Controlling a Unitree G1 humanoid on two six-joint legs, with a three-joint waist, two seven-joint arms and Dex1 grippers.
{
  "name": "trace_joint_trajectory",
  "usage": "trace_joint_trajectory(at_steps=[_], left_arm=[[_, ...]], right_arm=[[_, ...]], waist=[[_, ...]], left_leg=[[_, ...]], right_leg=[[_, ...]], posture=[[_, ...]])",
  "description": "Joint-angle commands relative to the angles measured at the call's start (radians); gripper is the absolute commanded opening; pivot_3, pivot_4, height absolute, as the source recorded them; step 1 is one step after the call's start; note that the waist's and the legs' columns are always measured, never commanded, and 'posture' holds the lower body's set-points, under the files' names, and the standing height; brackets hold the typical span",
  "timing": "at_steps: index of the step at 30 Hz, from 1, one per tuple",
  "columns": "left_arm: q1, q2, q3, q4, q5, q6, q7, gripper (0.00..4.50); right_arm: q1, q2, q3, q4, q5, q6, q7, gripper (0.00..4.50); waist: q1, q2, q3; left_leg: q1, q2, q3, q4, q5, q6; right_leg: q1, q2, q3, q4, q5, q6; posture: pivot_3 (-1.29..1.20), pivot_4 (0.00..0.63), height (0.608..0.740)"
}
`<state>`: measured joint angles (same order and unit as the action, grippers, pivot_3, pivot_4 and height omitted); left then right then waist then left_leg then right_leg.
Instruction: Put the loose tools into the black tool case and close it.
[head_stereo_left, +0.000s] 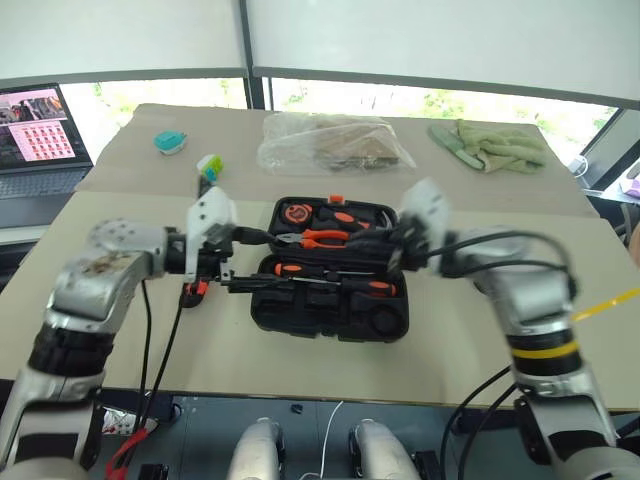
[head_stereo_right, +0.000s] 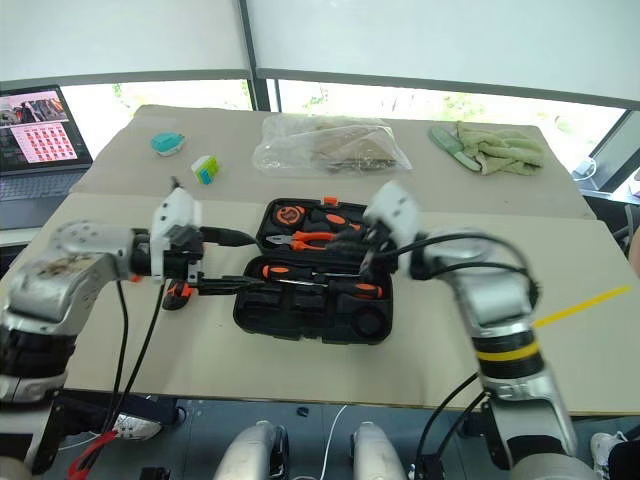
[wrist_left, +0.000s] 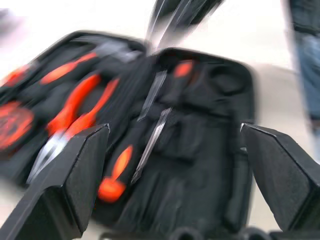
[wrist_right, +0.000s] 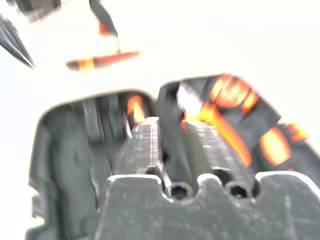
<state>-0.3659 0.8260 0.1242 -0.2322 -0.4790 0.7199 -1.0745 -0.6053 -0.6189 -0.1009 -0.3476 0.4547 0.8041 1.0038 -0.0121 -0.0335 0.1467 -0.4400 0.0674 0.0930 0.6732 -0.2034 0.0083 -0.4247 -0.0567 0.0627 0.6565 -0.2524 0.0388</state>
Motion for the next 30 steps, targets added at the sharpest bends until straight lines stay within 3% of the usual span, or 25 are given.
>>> trace_joint_trajectory(at_steps=[1, 6, 10, 14, 18, 22, 26, 30], left_arm=[[0.185, 0.032, 0.209, -0.147, -0.023, 0.060, 0.093, 4.50], [0.476, -0.019, 0.505, -0.201, -0.016, 0.119, 0.200, 4.50], [0.591, -0.010, 0.554, -0.154, 0.020, 0.063, 0.208, 4.50], [0.564, 0.065, 0.519, -0.074, 0.032, 0.058, 0.196, 4.50], [0.359, 0.228, 0.370, 0.122, 0.049, 0.101, 0.158, 4.50], [0.017, 0.317, 0.104, 0.357, 0.116, 0.193, 0.136, 4.50], [-0.355, 0.265, -0.202, 0.647, 0.271, 0.212, 0.051, 4.50], [-0.583, 0.155, -0.344, 0.961, 0.397, 0.099, 0.009, 4.50]], right_arm=[[0.050, -0.065, -0.094, -0.119, 0.156, 0.071, 0.046, 2.80], [0.113, -0.148, -0.154, -0.183, 0.292, 0.094, 0.082, 4.47], [0.136, -0.163, -0.168, -0.206, 0.360, 0.098, 0.051, 4.47], [0.155, -0.173, -0.154, -0.222, 0.375, 0.078, 0.021, 4.47], [0.160, -0.169, -0.153, -0.239, 0.387, 0.076, -0.022, 4.47], [0.190, -0.168, -0.159, -0.280, 0.415, 0.077, -0.063, 4.47], [0.235, -0.155, -0.165, -0.335, 0.445, 0.075, -0.123, 4.47], [0.280, -0.139, -0.164, -0.373, 0.458, 0.061, -0.180, 4.47]], waist=[[-0.003, 0.000, 0.000], [-0.003, -0.001, 0.000], [0.000, -0.002, 0.001], [0.013, -0.006, 0.002], [0.022, -0.009, 0.002], [0.023, -0.009, 0.002], [0.024, -0.010, 0.002], [0.021, -0.011, 0.003]], left_leg=[[0.000, 0.000, 0.000, -0.001, 0.000, 0.000], [0.003, 0.000, 0.000, -0.003, 0.000, -0.001], [0.006, 0.000, 0.001, -0.005, 0.000, -0.001], [0.006, 0.000, 0.000, -0.005, 0.000, -0.002], [0.006, 0.000, 0.001, -0.005, 0.001, -0.002], [0.006, 0.000, 0.002, -0.006, 0.001, -0.002], [0.005, -0.001, 0.002, -0.007, 0.001, -0.002], [0.003, 0.000, 0.002, -0.008, 0.001, -0.002]], right_leg=[[0.000, 0.000, 0.000, -0.001, 0.000, -0.001], [0.000, -0.001, -0.001, 0.000, -0.002, -0.003], [0.001, -0.002, -0.001, -0.001, -0.003, -0.006], [0.002, -0.003, -0.002, -0.001, -0.008, -0.013], [0.000, -0.004, -0.004, -0.002, -0.008, -0.013], [0.001, -0.004, -0.004, -0.002, -0.007, -0.012], [0.000, -0.002, -0.004, -0.001, -0.004, -0.007], [-0.001, 0.000, -0.004, -0.001, -0.005, -0.007]], posture=[[0.00, 0.150, 0.740], [0.00, 0.150, 0.740], [0.00, 0.150, 0.740], [0.00, 0.150, 0.740], [0.00, 0.150, 0.740], [0.00, 0.150, 0.740], [0.00, 0.150, 0.740], [0.00, 0.150, 0.740]])
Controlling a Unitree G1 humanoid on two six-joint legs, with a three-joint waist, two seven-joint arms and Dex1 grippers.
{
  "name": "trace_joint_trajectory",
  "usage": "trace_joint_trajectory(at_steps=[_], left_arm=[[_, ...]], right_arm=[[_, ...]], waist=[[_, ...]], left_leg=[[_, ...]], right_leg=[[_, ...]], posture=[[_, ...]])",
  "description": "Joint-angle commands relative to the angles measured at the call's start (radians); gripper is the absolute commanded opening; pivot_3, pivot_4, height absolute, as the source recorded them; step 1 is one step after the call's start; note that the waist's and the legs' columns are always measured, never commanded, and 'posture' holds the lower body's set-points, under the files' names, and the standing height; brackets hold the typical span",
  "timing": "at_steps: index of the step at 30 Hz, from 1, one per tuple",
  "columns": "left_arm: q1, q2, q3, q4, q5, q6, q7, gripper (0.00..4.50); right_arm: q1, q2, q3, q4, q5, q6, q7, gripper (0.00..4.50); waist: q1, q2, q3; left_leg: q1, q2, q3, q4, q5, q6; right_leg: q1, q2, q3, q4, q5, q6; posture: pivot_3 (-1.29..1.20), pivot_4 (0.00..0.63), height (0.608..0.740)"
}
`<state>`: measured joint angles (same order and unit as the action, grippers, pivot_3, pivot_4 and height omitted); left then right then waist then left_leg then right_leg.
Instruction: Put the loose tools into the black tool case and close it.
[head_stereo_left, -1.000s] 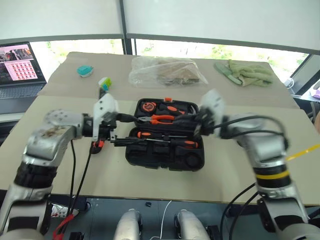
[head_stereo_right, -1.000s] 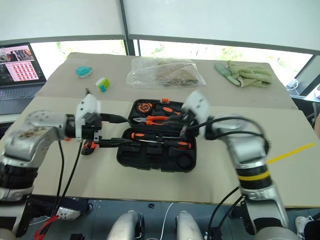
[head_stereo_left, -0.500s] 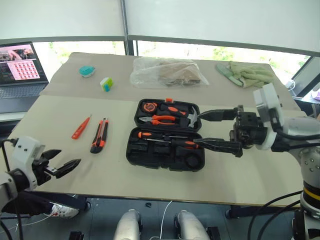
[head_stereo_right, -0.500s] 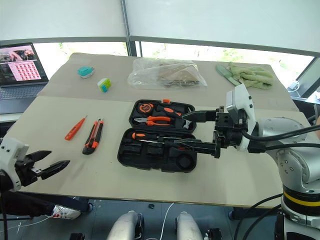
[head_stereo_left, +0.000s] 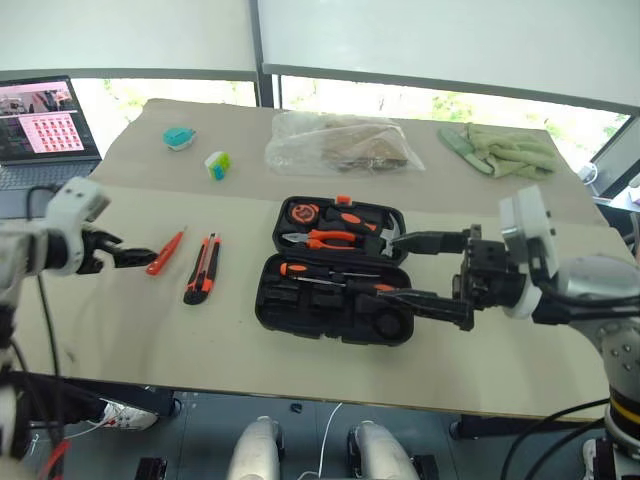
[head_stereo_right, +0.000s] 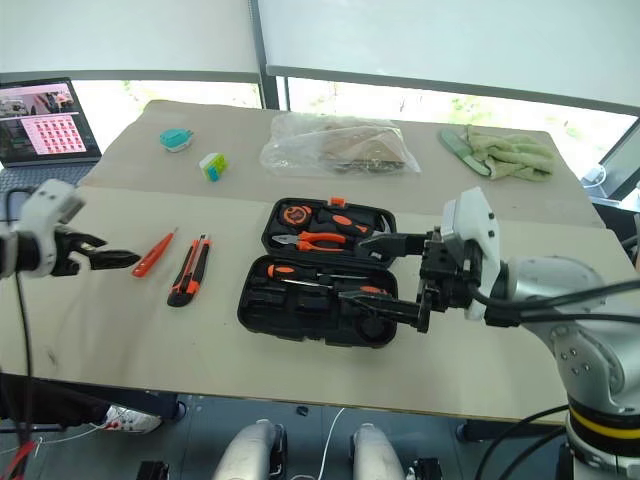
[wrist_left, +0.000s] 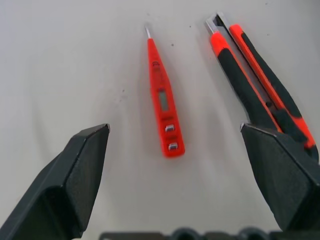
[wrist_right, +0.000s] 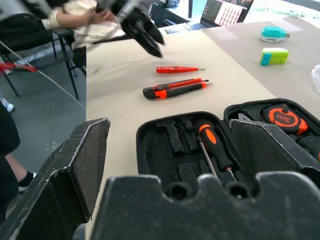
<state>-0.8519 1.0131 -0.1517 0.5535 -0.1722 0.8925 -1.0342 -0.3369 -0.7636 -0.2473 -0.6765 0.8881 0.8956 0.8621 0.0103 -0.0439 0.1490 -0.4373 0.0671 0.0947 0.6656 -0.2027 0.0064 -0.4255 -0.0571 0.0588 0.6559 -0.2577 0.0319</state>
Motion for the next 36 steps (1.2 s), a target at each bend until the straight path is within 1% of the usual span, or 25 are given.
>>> trace_joint_trajectory(at_steps=[1, 5, 7, 13, 14, 15, 16, 17, 18, 19, 20, 22, 24, 25, 28, 29, 30, 32, 34, 36], left_arm=[[-0.140, -0.055, -0.098, 0.250, 0.126, -0.107, -0.034, 4.50], [-0.267, -0.139, -0.164, 0.474, 0.222, -0.201, -0.045, 4.50], [-0.296, -0.171, -0.195, 0.555, 0.273, -0.256, -0.051, 4.50], [-0.328, -0.222, -0.203, 0.675, 0.344, -0.303, -0.063, 4.50], [-0.330, -0.227, -0.200, 0.684, 0.351, -0.306, -0.065, 3.98], [-0.330, -0.232, -0.197, 0.691, 0.357, -0.308, -0.068, 3.82], [-0.330, -0.236, -0.194, 0.696, 0.363, -0.310, -0.070, 3.43], [-0.330, -0.238, -0.192, 0.700, 0.368, -0.312, -0.071, 3.16], [-0.330, -0.240, -0.191, 0.703, 0.373, -0.312, -0.075, 2.74], [-0.331, -0.241, -0.190, 0.705, 0.377, -0.312, -0.078, 2.51], [-0.331, -0.242, -0.188, 0.706, 0.381, -0.312, -0.082, 2.09], [-0.333, -0.242, -0.178, 0.707, 0.387, -0.313, -0.082, 1.40], [-0.355, -0.235, -0.142, 0.697, 0.373, -0.344, -0.049, 0.73], [-0.375, -0.232, -0.126, 0.687, 0.366, -0.358, -0.040, 0.46], [-0.425, -0.224, -0.106, 0.645, 0.368, -0.427, -0.037, 0.42], [-0.446, -0.226, -0.099, 0.609, 0.360, -0.450, -0.064, 0.42], [-0.451, -0.229, -0.092, 0.540, 0.334, -0.503, -0.140, 0.42], [-0.424, -0.232, -0.094, 0.370, 0.284, -0.586, -0.312, 0.42], [-0.374, -0.240, -0.110, 0.222, 0.252, -0.630, -0.420, 0.42], [-0.328, -0.254, -0.130, 0.102, 0.232, -0.638, -0.486, 0.42]], right_arm=[[0.024, 0.005, -0.017, -0.054, 0.023, -0.035, -0.048, 4.47], [0.054, 0.006, -0.025, -0.083, 0.033, -0.043, -0.089, 4.47], [0.069, 0.005, -0.035, -0.099, 0.037, -0.048, -0.110, 4.47], [0.095, -0.005, -0.048, -0.136, 0.065, -0.056, -0.162, 4.47], [0.098, -0.008, -0.051, -0.143, 0.072, -0.056, -0.171, 4.50], [0.103, -0.011, -0.058, -0.151, 0.078, -0.056, -0.179, 4.50], [0.106, -0.014, -0.062, -0.155, 0.083, -0.057, -0.184, 4.50], [0.110, -0.018, -0.065, -0.159, 0.086, -0.059, -0.189, 4.50], [0.114, -0.021, -0.070, -0.160, 0.092, -0.061, -0.195, 4.50], [0.118, -0.025, -0.073, -0.162, 0.099, -0.063, -0.200, 4.50], [0.123, -0.029, -0.079, -0.163, 0.105, -0.065, -0.204, 4.50], [0.140, -0.039, -0.093, -0.167, 0.112, -0.067, -0.206, 4.50], [0.164, -0.053, -0.112, -0.168, 0.122, -0.066, -0.206, 4.50], [0.180, -0.063, -0.125, -0.165, 0.138, -0.062, -0.200, 4.50], [0.231, -0.098, -0.164, -0.165, 0.155, -0.063, -0.173, 4.50], [0.251, -0.110, -0.174, -0.165, 0.148, -0.064, -0.167, 4.50], [0.274, -0.123, -0.186, -0.165, 0.142, -0.065, -0.159, 4.50], [0.311, -0.142, -0.206, -0.162, 0.139, -0.066, -0.149, 4.50], [0.328, -0.149, -0.214, -0.158, 0.136, -0.073, -0.151, 4.50], [0.333, -0.150, -0.211, -0.156, 0.128, -0.079, -0.160, 4.50]], waist=[[-0.005, -0.001, 0.001], [-0.013, -0.003, 0.002], [-0.010, -0.003, 0.002], [-0.009, -0.003, 0.002], [-0.009, -0.003, 0.001], [-0.009, -0.003, 0.001], [-0.009, -0.003, 0.001], [-0.009, -0.003, 0.001], [-0.009, -0.003, 0.001], [-0.009, -0.003, 0.001], [-0.009, -0.003, 0.001], [-0.009, -0.003, 0.001], [-0.009, -0.003, 0.001], [-0.009, -0.003, 0.001], [-0.007, -0.006, 0.003], [-0.005, -0.007, 0.003], [-0.001, -0.009, 0.004], [0.005, -0.010, 0.004], [0.008, -0.010, 0.004], [0.003, -0.009, 0.004]], left_leg=[[0.000, 0.000, 0.000, 0.000, 0.000, 0.000], [-0.003, 0.000, -0.001, 0.000, 0.000, 0.000], [-0.004, 0.000, -0.002, 0.000, 0.000, 0.000], [-0.003, -0.001, -0.003, 0.000, 0.000, 0.000], [-0.003, -0.001, -0.003, 0.000, 0.000, 0.000], [-0.002, -0.001, -0.004, 0.000, 0.000, 0.000], [-0.002, -0.001, -0.004, 0.000, 0.000, 0.000], [-0.002, -0.001, -0.004, 0.000, 0.000, 0.000], [-0.002, -0.001, -0.004, 0.000, 0.000, 0.000], [-0.002, -0.001, -0.004, 0.000, 0.000, 0.000], [-0.002, -0.001, -0.004, 0.001, 0.000, 0.000], [-0.002, -0.001, -0.004, 0.001, 0.000, 0.000], [-0.002, -0.001, -0.004, 0.001, 0.000, 0.000], [-0.002, -0.001, -0.005, 0.001, 0.000, 0.000], [-0.003, -0.001, -0.006, 0.002, 0.000, 0.000], [-0.004, -0.001, -0.007, 0.003, 0.000, 0.000], [-0.005, -0.001, -0.007, 0.003, 0.000, 0.000], [-0.007, -0.001, -0.009, 0.004, 0.000, 0.000], [-0.009, -0.001, -0.009, 0.005, 0.000, 0.000], [-0.008, -0.002, -0.009, 0.006, 0.000, 0.000]], right_leg=[[0.000, 0.000, 0.000, 0.000, 0.000, 0.000], [-0.002, 0.000, 0.000, 0.000, 0.000, 0.000], [-0.002, 0.000, -0.001, 0.000, 0.000, 0.001], [-0.001, 0.000, -0.001, 0.000, 0.000, 0.001], [-0.001, -0.001, -0.001, 0.001, 0.000, 0.001], [0.000, -0.001, -0.001, 0.001, 0.000, 0.001], [0.000, -0.001, -0.001, 0.001, 0.000, 0.001], [0.000, -0.001, -0.001, 0.001, 0.000, 0.001], [0.000, -0.001, -0.001, 0.001, 0.000, 0.001], [0.000, -0.001, -0.001, 0.001, 0.000, 0.001], [0.000, -0.001, -0.001, 0.001, 0.000, 0.001], [0.000, -0.001, -0.001, 0.001, 0.000, 0.001], [0.000, -0.001, -0.001, 0.001, -0.001, 0.001], [0.001, -0.001, -0.002, 0.001, -0.001, 0.001], [0.000, -0.001, -0.003, 0.001, 0.000, 0.001], [0.000, -0.001, -0.004, 0.001, 0.000, 0.001], [0.000, -0.001, -0.005, 0.001, 0.000, 0.001], [0.000, -0.002, -0.007, 0.000, 0.000, 0.001], [0.001, -0.003, -0.008, -0.001, 0.000, 0.001], [0.002, -0.003, -0.008, -0.001, 0.000, 0.002]], posture=[[0.00, 0.150, 0.740], [0.00, 0.150, 0.740], [0.00, 0.150, 0.740], [0.00, 0.150, 0.740], [0.00, 0.150, 0.740], [0.00, 0.150, 0.740], [0.00, 0.150, 0.740], [0.00, 0.150, 0.740], [0.00, 0.150, 0.740], [0.00, 0.150, 0.740], [0.00, 0.150, 0.740], [0.00, 0.150, 0.740], [0.00, 0.150, 0.740], [0.00, 0.150, 0.740], [0.00, 0.150, 0.740], [0.00, 0.150, 0.740], [0.00, 0.150, 0.740], [0.00, 0.150, 0.740], [0.00, 0.150, 0.740], [0.00, 0.150, 0.740]])
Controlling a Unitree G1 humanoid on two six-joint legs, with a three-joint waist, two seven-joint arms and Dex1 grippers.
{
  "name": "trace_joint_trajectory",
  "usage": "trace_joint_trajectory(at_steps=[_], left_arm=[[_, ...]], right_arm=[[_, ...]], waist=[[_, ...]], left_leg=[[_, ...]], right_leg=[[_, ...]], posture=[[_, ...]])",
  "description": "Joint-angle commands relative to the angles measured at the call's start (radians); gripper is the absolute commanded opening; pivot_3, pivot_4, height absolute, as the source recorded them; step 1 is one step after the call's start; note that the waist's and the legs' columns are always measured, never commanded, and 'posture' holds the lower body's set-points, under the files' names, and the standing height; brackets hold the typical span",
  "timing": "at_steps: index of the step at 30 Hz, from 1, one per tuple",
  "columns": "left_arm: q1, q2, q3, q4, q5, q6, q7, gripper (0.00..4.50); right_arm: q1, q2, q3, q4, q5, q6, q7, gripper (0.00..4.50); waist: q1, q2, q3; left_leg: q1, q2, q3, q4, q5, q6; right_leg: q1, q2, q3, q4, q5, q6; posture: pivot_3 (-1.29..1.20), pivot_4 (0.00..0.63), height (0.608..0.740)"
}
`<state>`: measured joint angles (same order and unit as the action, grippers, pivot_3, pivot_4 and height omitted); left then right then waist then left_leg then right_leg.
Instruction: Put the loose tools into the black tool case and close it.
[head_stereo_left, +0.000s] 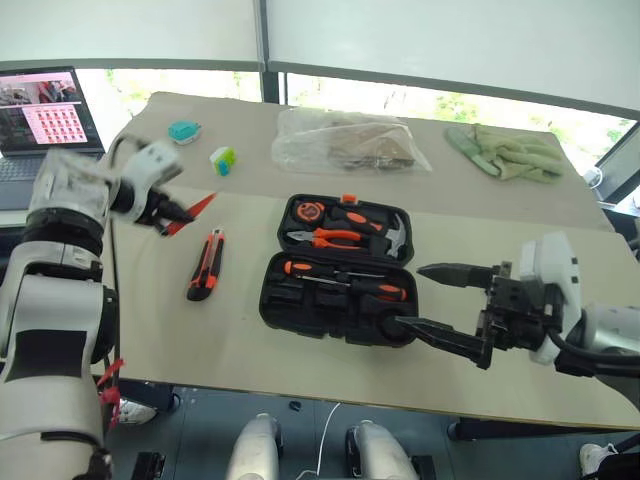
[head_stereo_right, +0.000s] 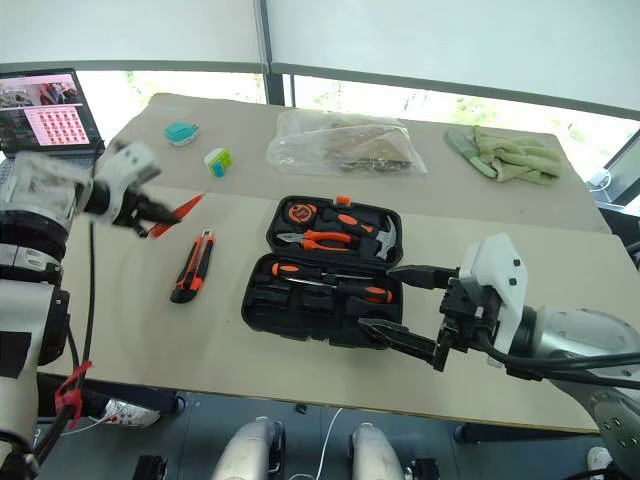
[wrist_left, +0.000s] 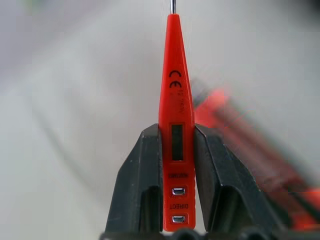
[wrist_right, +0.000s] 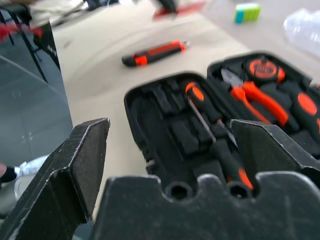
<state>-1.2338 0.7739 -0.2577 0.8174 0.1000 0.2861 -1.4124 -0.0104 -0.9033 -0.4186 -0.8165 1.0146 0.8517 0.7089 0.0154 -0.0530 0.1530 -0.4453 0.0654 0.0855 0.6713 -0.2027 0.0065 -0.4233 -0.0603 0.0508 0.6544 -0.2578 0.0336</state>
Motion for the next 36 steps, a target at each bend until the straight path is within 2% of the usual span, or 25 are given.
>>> trace_joint_trajectory(at_steps=[1, 5, 10, 14, 21, 25, 36], left_arm=[[0.075, -0.024, -0.041, -0.216, -0.046, -0.028, -0.139, 0.42], [0.143, -0.060, -0.122, -0.391, -0.023, -0.023, -0.198, 0.42], [0.163, -0.130, -0.166, -0.432, -0.012, -0.028, -0.183, 0.42], [0.189, -0.168, -0.197, -0.474, 0.000, 0.038, -0.179, 0.42], [0.204, -0.177, -0.247, -0.516, 0.009, 0.084, -0.193, 0.42], [0.209, -0.200, -0.277, -0.483, 0.060, 0.072, -0.133, 0.42], [0.213, -0.213, -0.326, -0.455, 0.102, 0.113, -0.154, 0.42]], right_arm=[[0.006, -0.009, -0.034, -0.015, -0.002, -0.037, -0.012, 4.50], [0.015, 0.003, -0.017, -0.035, 0.004, -0.038, -0.051, 4.50], [0.027, 0.016, -0.014, -0.072, 0.043, -0.033, -0.108, 4.50], [0.049, 0.023, -0.041, -0.093, 0.079, -0.037, -0.161, 4.50], [0.077, 0.023, -0.044, -0.118, 0.099, -0.052, -0.218, 4.50], [0.080, 0.028, -0.038, -0.127, 0.108, -0.060, -0.243, 4.50], [0.067, 0.026, 0.004, -0.118, 0.086, -0.080, -0.285, 4.50]], waist=[[-0.005, 0.002, -0.001], [-0.016, 0.004, -0.001], [-0.017, 0.004, -0.001], [-0.016, 0.004, -0.001], [-0.016, 0.004, -0.001], [-0.015, 0.004, -0.001], [-0.017, 0.005, -0.002]], left_leg=[[0.000, 0.000, 0.000, 0.000, 0.000, 0.000], [0.003, 0.001, -0.001, 0.000, 0.000, 0.000], [0.001, 0.001, -0.002, 0.002, 0.000, 0.000], [0.001, 0.001, -0.003, 0.004, 0.000, 0.000], [0.001, 0.000, -0.004, 0.005, 0.000, 0.000], [0.001, 0.000, -0.004, 0.005, 0.000, 0.000], [0.001, 0.000, -0.004, 0.005, 0.000, 0.000]], right_leg=[[0.000, 0.000, 0.000, 0.000, 0.000, 0.000], [0.001, 0.002, 0.001, 0.003, 0.000, 0.000], [0.000, 0.003, 0.001, 0.003, 0.000, 0.000], [0.002, 0.003, 0.001, 0.004, -0.001, 0.000], [0.001, 0.003, 0.001, 0.004, -0.001, 0.001], [0.002, 0.003, 0.001, 0.004, -0.001, 0.001], [0.002, 0.003, 0.001, 0.005, -0.001, 0.001]], posture=[[0.00, 0.150, 0.740], [0.00, 0.150, 0.740], [0.00, 0.150, 0.740], [0.00, 0.150, 0.740], [0.00, 0.150, 0.740], [0.00, 0.150, 0.740], [0.00, 0.150, 0.740]])
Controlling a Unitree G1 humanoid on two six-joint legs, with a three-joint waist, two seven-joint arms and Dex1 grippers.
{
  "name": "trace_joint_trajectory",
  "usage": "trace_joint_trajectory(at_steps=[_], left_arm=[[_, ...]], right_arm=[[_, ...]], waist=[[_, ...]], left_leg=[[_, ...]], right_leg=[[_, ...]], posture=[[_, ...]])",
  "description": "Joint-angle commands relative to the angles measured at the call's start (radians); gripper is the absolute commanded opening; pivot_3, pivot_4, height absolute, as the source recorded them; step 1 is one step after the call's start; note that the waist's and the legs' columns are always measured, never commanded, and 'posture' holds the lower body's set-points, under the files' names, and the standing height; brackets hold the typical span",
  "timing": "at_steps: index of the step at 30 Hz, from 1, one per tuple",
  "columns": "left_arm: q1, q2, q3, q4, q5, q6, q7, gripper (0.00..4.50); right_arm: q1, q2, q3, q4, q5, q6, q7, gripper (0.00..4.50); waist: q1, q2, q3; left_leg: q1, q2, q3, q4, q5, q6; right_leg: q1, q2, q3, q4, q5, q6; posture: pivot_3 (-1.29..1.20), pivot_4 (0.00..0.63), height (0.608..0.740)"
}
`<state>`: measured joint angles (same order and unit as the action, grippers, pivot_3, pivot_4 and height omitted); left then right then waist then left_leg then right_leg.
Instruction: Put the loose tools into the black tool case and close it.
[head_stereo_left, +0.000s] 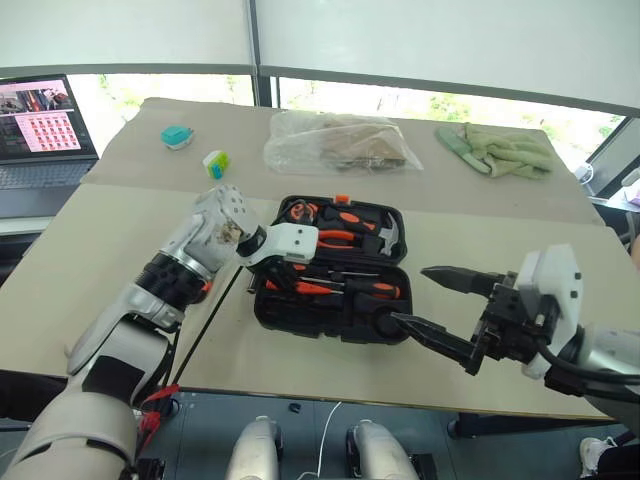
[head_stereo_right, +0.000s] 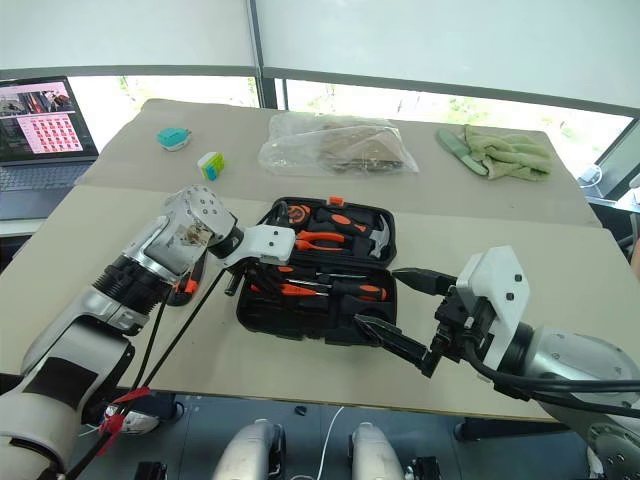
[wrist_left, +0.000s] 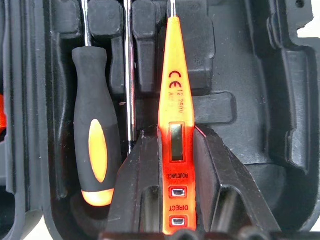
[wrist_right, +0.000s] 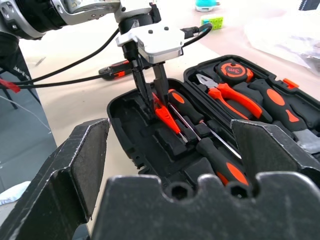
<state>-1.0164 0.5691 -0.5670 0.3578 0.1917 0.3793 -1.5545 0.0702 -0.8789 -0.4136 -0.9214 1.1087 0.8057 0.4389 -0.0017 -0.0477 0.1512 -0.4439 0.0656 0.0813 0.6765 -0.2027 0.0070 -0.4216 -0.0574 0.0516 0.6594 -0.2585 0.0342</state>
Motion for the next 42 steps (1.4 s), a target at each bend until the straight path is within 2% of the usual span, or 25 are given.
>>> trace_joint_trajectory(at_steps=[1, 7, 9, 16, 20, 23, 25, 29, 31, 32, 42], left_arm=[[-0.004, -0.011, -0.018, 0.008, 0.012, 0.021, -0.014, 0.42], [-0.005, -0.019, -0.028, 0.017, 0.024, 0.021, -0.024, 0.42], [-0.003, -0.007, -0.022, 0.000, 0.019, 0.025, -0.038, 1.42], [-0.019, 0.078, 0.031, -0.085, -0.093, 0.074, -0.060, 3.80], [-0.021, 0.129, 0.111, -0.134, -0.236, 0.138, -0.060, 3.80], [0.039, 0.090, 0.245, -0.107, -0.339, 0.082, -0.022, 3.06], [0.085, 0.063, 0.297, -0.095, -0.376, 0.024, 0.004, 2.31], [0.180, 0.005, 0.346, -0.072, -0.404, -0.034, 0.070, 0.79], [0.224, -0.014, 0.345, -0.050, -0.390, -0.103, 0.095, 0.17], [0.241, -0.019, 0.338, -0.033, -0.374, -0.139, 0.108, 0.05], [0.264, -0.067, 0.314, 0.115, -0.308, -0.284, 0.189, 0.05]], right_arm=[[-0.016, 0.002, 0.005, -0.013, -0.011, -0.036, -0.019, 4.50], [-0.007, 0.008, 0.004, -0.009, -0.025, -0.048, -0.025, 4.50], [-0.001, 0.012, 0.002, -0.011, -0.024, -0.052, -0.026, 4.50], [0.021, 0.015, 0.004, -0.021, -0.021, -0.066, -0.024, 4.50], [0.032, 0.010, 0.000, -0.014, -0.022, -0.071, -0.014, 4.50], [0.041, 0.007, -0.006, -0.009, -0.026, -0.072, -0.006, 4.50], [0.042, 0.006, -0.007, -0.008, -0.026, -0.071, -0.003, 4.50], [0.030, 0.000, 0.003, 0.004, -0.027, -0.066, 0.001, 4.50], [0.018, -0.004, 0.009, 0.013, -0.028, -0.062, 0.002, 4.50], [0.012, -0.006, 0.012, 0.017, -0.027, -0.060, 0.002, 4.50], [-0.017, -0.017, 0.026, 0.033, -0.007, -0.047, -0.004, 4.50]], waist=[[-0.001, 0.000, 0.000], [-0.001, 0.000, 0.000], [-0.001, 0.000, 0.000], [-0.008, 0.000, 0.000], [-0.009, 0.000, 0.000], [-0.005, 0.001, 0.000], [-0.003, 0.001, 0.000], [-0.003, 0.001, 0.000], [-0.003, 0.001, 0.000], [-0.002, 0.001, 0.000], [0.006, 0.001, 0.000]], left_leg=[[0.000, 0.000, 0.000, 0.000, 0.000, 0.000], [0.000, 0.000, 0.000, 0.000, 0.000, 0.000], [0.000, 0.000, 0.000, 0.000, 0.000, 0.000], [0.000, 0.000, 0.000, 0.000, 0.000, 0.000], [0.000, 0.000, -0.001, 0.000, 0.000, 0.000], [0.000, 0.000, -0.001, 0.001, 0.000, 0.000], [0.000, 0.000, -0.001, 0.001, 0.000, 0.000], [0.001, 0.000, -0.001, 0.001, 0.000, 0.000], [0.001, 0.000, -0.001, 0.002, 0.000, 0.000], [0.001, 0.000, -0.001, 0.002, 0.000, 0.000], [0.001, -0.001, 0.000, 0.002, 0.000, 0.000]], right_leg=[[0.000, 0.000, 0.000, 0.000, 0.000, 0.000], [0.000, 0.000, 0.000, 0.000, 0.000, 0.000], [0.000, 0.000, 0.000, 0.000, 0.000, 0.000], [0.000, 0.000, 0.000, 0.001, 0.000, 0.000], [0.000, 0.000, 0.000, 0.001, 0.000, 0.000], [0.000, 0.000, 0.000, 0.002, 0.000, 0.000], [0.000, -0.001, 0.000, 0.001, 0.000, 0.000], [0.001, -0.001, 0.000, 0.002, 0.000, 0.000], [0.001, -0.001, 0.000, 0.002, 0.000, 0.000], [0.001, -0.001, 0.000, 0.002, 0.000, 0.000], [0.001, -0.001, 0.000, 0.002, 0.000, 0.000]], posture=[[0.00, 0.150, 0.740], [0.00, 0.150, 0.740], [0.00, 0.150, 0.740], [0.00, 0.150, 0.740], [0.00, 0.150, 0.740], [0.00, 0.150, 0.740], [0.00, 0.150, 0.740], [0.00, 0.150, 0.740], [0.00, 0.150, 0.740], [0.00, 0.150, 0.740], [0.00, 0.150, 0.740]])
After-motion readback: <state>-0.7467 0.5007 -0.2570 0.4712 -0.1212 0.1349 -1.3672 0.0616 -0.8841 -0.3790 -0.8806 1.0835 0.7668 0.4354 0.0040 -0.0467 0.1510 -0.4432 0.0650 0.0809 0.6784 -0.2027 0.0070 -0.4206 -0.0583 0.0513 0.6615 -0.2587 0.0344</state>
